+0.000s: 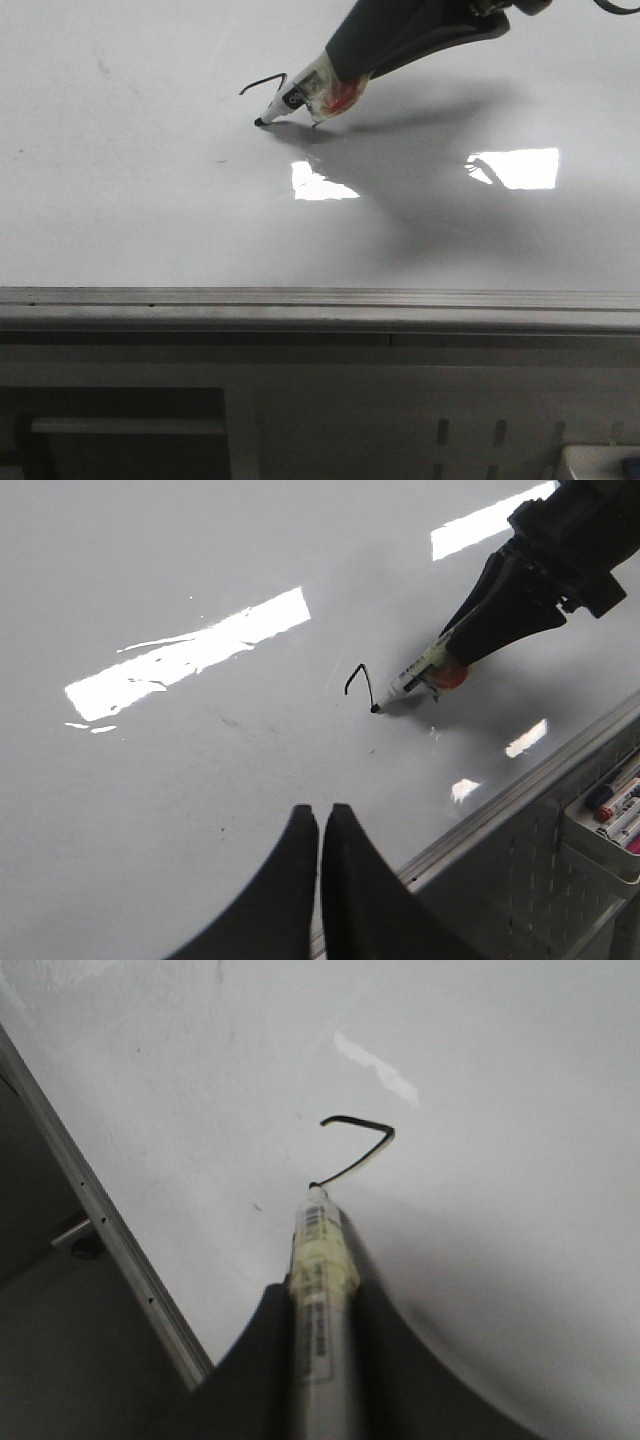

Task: Write number 3 on whiteboard

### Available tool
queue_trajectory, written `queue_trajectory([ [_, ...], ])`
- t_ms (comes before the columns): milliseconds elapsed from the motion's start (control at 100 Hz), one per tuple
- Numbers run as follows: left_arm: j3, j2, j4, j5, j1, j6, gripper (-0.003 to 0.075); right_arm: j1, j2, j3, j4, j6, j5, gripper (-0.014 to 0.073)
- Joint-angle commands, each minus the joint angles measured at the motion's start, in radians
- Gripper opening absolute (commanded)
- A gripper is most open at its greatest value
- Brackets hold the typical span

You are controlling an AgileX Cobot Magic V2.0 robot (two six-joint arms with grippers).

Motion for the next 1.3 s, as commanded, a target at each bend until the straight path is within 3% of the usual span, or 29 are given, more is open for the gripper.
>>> queue_trajectory([
  [0, -0.025, 0.014, -0.021, -0.083, 0.003, -0.011, -0.002, -0.011, -0.002, -0.013, -0.023, 0.001, -0.072, -0.0043],
  [570, -0.025, 0.014, -0.021, -0.083, 0.003, -0.011, -0.002, -0.023, -0.099, 0.078, -0.073, 0.047, -0.064, -0.0043],
  [820, -0.025, 0.014, -0.021, -0.083, 0.003, -0.011, -0.002, 0.01, -0.026, 0.114, 0.025, 0.051, -0.092, -0.0043],
  [1060, -0.025, 0.014, -0.021, -0.083, 0.003, -0.011, -0.002, 0.046, 0.027, 0.114, 0.025, 0.051, -0.118, -0.0043],
  [1290, -0.025, 0.014, -0.033, -0.083, 0.003, -0.011, -0.0018, 0.063, -0.112, -0.01, 0.023, 0.051, 0.056, -0.0043],
])
